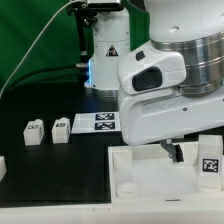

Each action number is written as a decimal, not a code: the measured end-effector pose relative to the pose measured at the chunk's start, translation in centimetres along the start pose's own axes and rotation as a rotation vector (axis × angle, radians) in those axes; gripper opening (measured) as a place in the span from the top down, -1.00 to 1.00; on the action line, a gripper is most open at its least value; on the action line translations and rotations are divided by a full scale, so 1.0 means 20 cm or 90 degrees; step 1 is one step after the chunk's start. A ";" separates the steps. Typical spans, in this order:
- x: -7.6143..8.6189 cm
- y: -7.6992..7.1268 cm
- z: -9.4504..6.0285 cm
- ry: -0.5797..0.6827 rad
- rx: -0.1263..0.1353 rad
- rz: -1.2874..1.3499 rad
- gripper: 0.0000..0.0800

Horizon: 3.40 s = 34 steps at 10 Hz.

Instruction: Assemble one leg

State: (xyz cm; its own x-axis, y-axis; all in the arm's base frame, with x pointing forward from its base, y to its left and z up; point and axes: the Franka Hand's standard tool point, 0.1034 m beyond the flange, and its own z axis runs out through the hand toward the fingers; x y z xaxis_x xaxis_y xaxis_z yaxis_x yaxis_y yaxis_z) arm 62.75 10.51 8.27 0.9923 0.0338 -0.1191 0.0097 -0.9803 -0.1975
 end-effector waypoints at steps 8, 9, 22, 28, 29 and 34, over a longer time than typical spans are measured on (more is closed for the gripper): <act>0.03 0.03 0.00 0.041 0.022 0.397 0.26; 0.03 0.04 0.00 0.054 0.038 0.500 0.26; 0.01 -0.03 -0.02 0.035 0.056 0.535 -0.62; 0.03 -0.03 0.05 0.065 -0.019 0.092 -0.59; 0.03 -0.03 0.05 0.065 -0.018 0.109 -0.59; 0.03 -0.01 0.05 0.066 0.008 0.410 0.24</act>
Offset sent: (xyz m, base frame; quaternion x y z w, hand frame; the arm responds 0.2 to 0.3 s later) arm 0.0000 0.0000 0.0000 0.0000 0.0000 0.0899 0.9960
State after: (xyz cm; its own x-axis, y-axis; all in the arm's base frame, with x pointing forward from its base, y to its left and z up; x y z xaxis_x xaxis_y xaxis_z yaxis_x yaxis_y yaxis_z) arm 63.18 11.02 7.20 0.8061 -0.5787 -0.1235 -0.5913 -0.7960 -0.1294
